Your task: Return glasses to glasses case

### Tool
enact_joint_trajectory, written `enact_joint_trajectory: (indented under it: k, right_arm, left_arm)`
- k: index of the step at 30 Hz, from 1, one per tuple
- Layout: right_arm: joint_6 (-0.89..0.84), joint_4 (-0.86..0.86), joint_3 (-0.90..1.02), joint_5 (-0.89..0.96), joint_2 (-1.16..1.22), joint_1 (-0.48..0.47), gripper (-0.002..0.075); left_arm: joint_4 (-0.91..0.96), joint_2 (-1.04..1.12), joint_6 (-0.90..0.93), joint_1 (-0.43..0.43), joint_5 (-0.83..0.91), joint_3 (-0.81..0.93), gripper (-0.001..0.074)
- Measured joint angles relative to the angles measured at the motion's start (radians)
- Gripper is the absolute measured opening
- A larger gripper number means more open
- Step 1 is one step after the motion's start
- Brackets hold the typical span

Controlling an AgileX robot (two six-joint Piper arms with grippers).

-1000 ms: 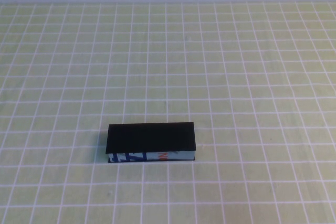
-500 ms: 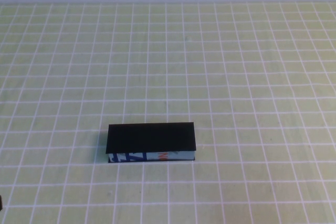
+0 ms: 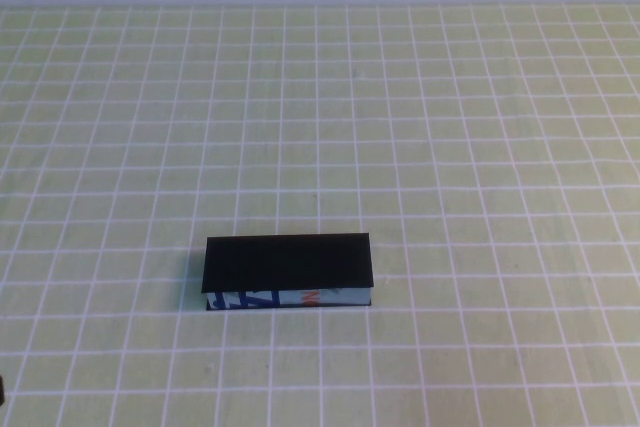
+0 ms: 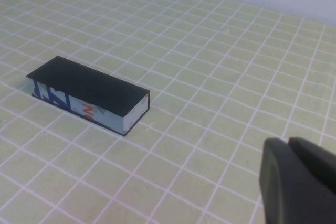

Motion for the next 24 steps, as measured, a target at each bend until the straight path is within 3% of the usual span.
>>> enact_joint_trajectory:
  k: [12,24]
  right_arm:
    - [0.000,0.004,0.000,0.002,0.000,0.000,-0.0018]
    - [0.000,0.006,0.000,0.004,0.000,0.000,-0.0018]
  left_arm:
    - [0.000,0.000,0.000,0.000,-0.005,0.070,-0.0003]
    - [-0.047,0.000,0.000,0.000,-0.222,0.253,-0.0003]
